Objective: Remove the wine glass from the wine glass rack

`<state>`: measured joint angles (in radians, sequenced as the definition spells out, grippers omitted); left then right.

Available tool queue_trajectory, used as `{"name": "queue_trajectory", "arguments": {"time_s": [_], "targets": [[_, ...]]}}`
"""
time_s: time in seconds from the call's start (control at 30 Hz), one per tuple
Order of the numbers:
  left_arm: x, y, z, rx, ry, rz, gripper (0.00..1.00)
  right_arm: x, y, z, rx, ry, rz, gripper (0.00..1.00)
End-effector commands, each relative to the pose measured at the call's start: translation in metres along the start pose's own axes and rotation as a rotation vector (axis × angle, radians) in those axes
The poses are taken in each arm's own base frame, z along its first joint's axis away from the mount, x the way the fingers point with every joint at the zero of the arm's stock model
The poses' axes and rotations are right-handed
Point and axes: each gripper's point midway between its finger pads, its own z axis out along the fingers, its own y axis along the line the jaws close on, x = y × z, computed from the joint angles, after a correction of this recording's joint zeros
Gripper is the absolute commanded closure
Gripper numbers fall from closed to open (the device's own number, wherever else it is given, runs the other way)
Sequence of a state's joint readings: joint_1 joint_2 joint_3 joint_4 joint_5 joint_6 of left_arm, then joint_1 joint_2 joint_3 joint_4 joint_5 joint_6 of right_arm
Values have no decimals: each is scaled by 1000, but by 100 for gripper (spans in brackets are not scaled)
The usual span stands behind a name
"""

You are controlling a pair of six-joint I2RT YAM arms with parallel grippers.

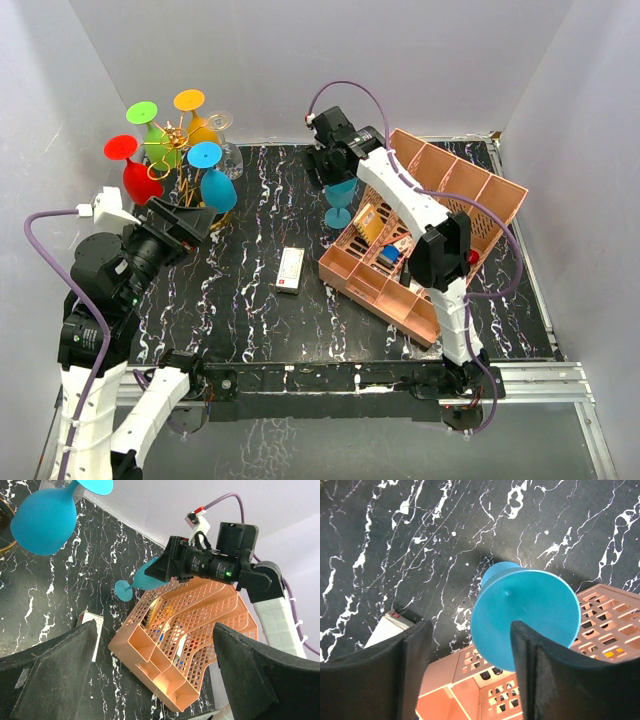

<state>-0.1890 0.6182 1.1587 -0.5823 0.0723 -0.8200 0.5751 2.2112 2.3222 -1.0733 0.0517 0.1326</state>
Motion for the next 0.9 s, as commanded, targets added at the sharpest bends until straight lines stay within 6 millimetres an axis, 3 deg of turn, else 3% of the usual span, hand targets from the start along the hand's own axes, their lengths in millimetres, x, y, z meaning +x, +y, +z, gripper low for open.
{"name": "queue_trajectory", "arguments": {"time_s": [0.0,0.13,0.3,0.47,0.6,0.73,0.87], "targets": [[-11,-6,-3,7,-36,16,3,-43,13,-71,-82,-186,8,26],[-11,-3,1,-8,-34,18,3,-41,28,-112,-181,-244,39,15],[-11,2,9,-40,-24,23,3,-14,40,-160,-297,-340,135,2],[-13,11,19,-102,-12,36,3,16,38,-195,-352,-480,171,1],[-15,25,32,-201,3,34,3,38,26,-221,-332,-585,208,1],[-14,34,54,-274,47,52,3,47,21,-249,-345,-699,196,1],[-15,43,83,-347,104,90,3,47,14,-259,-317,-733,204,1]]}}
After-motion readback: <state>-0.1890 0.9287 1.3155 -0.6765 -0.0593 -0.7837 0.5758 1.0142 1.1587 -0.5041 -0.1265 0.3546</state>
